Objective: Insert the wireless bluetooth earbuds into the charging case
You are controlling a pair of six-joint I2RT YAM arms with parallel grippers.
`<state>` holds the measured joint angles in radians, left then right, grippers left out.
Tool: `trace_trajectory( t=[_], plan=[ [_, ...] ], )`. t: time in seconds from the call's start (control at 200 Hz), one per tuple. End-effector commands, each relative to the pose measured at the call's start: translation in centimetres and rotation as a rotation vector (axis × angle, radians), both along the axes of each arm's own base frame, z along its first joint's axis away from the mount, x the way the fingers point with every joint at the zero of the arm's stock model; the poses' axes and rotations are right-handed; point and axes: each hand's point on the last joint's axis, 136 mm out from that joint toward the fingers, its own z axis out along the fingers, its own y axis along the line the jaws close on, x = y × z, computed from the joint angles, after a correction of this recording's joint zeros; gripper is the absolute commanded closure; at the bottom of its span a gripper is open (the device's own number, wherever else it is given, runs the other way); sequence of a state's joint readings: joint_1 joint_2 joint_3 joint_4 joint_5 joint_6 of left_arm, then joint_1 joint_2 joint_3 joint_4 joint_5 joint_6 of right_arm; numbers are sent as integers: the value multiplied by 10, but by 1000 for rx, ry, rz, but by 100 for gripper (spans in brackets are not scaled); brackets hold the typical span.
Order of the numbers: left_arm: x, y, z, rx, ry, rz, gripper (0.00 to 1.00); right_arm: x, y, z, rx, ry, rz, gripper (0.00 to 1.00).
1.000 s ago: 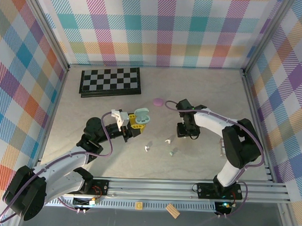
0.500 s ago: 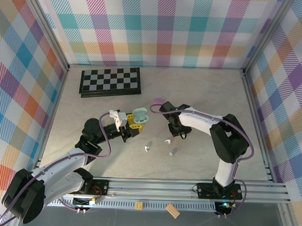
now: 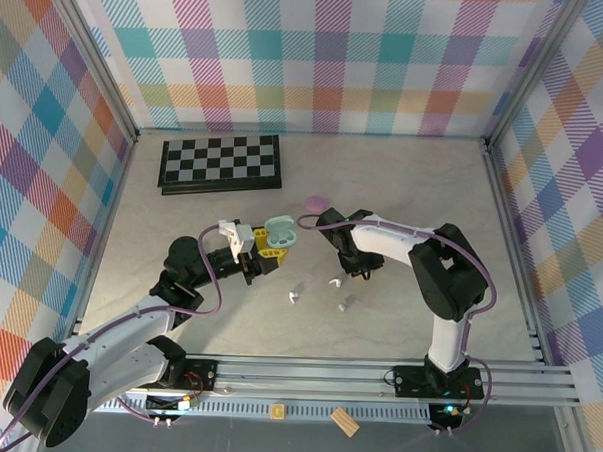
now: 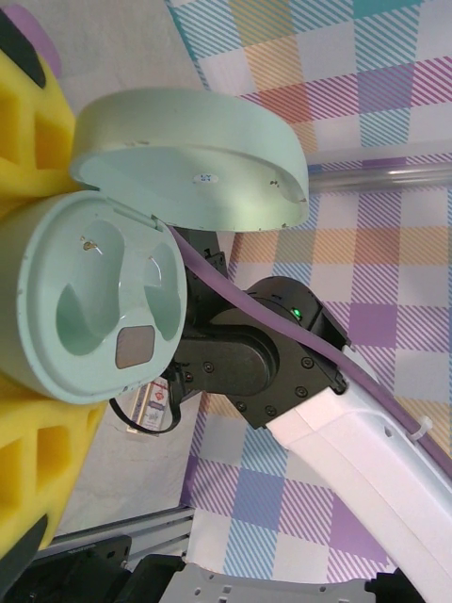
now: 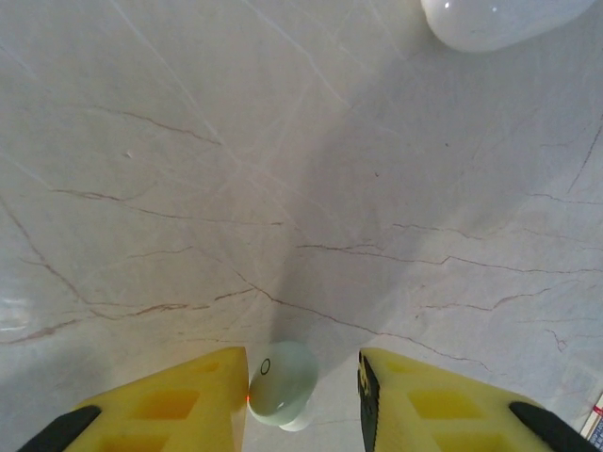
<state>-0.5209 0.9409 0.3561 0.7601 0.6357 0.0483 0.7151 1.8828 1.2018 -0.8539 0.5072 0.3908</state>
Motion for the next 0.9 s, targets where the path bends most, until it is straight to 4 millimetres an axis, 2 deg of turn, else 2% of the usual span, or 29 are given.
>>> trace_trajectory(
  t=[0.0,0.29,0.475,0.62,0.895],
  plan=[
    [-2,2,10,-14,-32,-4,67,-1,-1,1,-35,14,14,64],
    [-2,2,9,-12,-31,-6,67,-5,-3,-3,-44,28,11,63],
    [-2,2,9,-12,-34,-8,67,-2,-12,4,-95,6,-4,63],
    [-2,2,9,-12,-34,-7,67,-2,-14,8,-101,-11,-10,65],
    [-3,3,10,-14,-37,-8,67,-3,-15,3,-122,17,-9,69]
  ],
)
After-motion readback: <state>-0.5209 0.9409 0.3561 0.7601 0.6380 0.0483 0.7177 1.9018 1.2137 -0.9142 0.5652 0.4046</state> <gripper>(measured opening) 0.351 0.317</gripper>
